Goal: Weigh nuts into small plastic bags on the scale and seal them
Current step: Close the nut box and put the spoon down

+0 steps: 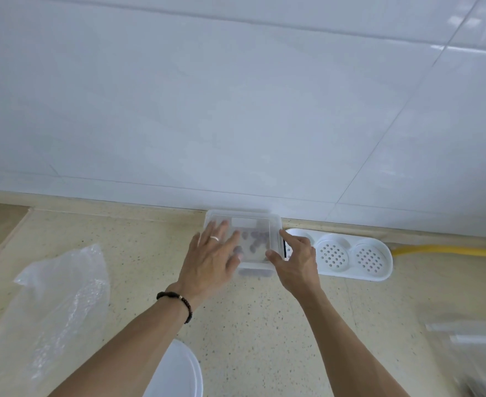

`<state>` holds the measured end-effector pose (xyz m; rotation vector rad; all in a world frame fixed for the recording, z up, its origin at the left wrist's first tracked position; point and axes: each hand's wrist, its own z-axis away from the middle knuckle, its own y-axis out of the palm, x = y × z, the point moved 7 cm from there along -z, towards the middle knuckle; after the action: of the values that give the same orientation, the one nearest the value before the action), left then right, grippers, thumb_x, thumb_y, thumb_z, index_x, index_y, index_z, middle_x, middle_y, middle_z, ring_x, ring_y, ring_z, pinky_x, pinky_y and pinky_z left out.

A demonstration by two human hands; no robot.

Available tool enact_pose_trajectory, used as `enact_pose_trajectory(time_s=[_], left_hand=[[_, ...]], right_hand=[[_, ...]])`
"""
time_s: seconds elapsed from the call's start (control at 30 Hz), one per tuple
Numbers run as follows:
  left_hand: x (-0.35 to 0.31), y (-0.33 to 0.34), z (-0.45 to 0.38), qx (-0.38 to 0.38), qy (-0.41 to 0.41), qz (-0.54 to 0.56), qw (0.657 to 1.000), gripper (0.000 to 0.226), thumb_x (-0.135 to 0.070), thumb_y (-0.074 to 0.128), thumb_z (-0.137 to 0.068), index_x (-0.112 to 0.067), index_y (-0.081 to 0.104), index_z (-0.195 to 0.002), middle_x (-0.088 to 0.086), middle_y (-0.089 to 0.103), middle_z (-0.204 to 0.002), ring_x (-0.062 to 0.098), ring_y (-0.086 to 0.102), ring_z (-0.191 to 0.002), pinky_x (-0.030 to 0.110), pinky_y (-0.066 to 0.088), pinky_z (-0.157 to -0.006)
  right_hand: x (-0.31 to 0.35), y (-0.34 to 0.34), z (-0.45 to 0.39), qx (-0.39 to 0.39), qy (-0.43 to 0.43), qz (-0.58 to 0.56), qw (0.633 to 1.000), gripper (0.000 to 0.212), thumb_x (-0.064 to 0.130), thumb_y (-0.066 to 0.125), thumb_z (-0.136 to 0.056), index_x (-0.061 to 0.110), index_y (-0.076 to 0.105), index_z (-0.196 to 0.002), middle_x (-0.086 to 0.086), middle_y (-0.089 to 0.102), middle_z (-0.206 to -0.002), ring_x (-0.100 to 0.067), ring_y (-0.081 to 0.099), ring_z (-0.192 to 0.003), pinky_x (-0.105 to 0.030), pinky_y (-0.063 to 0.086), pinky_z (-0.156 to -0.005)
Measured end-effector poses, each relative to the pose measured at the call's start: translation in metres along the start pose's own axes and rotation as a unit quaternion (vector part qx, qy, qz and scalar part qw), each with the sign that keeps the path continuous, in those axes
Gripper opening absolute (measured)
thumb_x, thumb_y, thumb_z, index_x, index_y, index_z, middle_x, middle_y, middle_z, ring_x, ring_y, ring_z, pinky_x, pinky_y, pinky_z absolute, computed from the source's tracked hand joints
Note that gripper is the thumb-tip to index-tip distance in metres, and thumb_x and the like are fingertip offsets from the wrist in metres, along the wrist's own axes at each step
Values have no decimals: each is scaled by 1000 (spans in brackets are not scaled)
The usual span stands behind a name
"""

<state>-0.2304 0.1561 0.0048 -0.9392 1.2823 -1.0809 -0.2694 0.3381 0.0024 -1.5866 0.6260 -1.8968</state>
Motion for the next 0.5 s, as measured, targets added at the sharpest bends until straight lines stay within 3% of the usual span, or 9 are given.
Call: enact_pose_trajectory(time_s=[0.07, 0.13, 0.17, 0.23, 0.33, 0.4, 0.5], left_hand=[[-2, 10, -2, 42, 14, -12, 999, 86, -75, -6, -79, -35, 8, -154, 0, -5, -163, 24, -9, -149, 51, 8, -119], [0, 16, -8, 53, 18, -27, 998, 97, -81, -21, -68, -38, -1, -153, -2, -12, -162, 23, -15, -149, 53, 5, -119], [1, 17, -10, 56, 20, -32, 998, 96, -81, -20, -68, -39, -4, -152, -3, -14, -162, 23, -17, -148, 53, 4, -119], [0, 19, -12, 58, 22, -38, 997, 90, -78, -16, -71, -39, -5, -152, -3, -16, -161, 23, -19, -148, 52, 4, -119], [1, 21, -12, 56, 20, -40, 997, 89, -77, -15, -71, -39, -6, -152, -3, -17, -161, 23, -20, -147, 52, 5, -119], [1, 21, -13, 55, 18, -39, 998, 90, -77, -16, -71, -39, -6, -152, -3, -18, -161, 23, -21, -147, 51, 5, -119], [1, 20, -13, 49, 21, -42, 998, 90, -77, -16, -71, -38, -5, -152, -3, -16, -161, 23, -19, -147, 51, 8, -120]], right_hand=[[-8, -1, -2, 20, 39, -10, 999, 78, 43, 69, -87, 16, 32, -151, -8, 40, -146, -27, 40, -133, -40, 38, -105], [-17, 2, -4, 49, 85, -32, 995, 80, 48, 67, -87, 8, 32, -147, -10, 52, -136, -25, 52, -122, -36, 45, -94], [-19, 3, -5, 58, 96, -45, 993, 72, 48, 67, -88, 6, 40, -139, -8, 61, -117, -21, 59, -105, -30, 47, -81], [-18, 4, -6, 54, 97, -63, 992, 52, 44, 68, -87, 3, 56, -117, -1, 58, -81, -15, 55, -74, -24, 40, -61], [-8, -2, -8, 20, 72, -80, 994, 25, 29, 73, -83, 9, 59, -78, 2, 50, -65, -13, 46, -58, -24, 35, -53], [3, -6, -10, 15, 50, -69, 996, 15, 19, 73, -81, 11, 62, -74, -1, 55, -63, -13, 45, -53, -23, 37, -49], [8, -9, -11, 13, 36, -58, 998, 6, 16, 71, -80, 11, 71, -84, -2, 66, -76, -16, 55, -61, -23, 43, -51]])
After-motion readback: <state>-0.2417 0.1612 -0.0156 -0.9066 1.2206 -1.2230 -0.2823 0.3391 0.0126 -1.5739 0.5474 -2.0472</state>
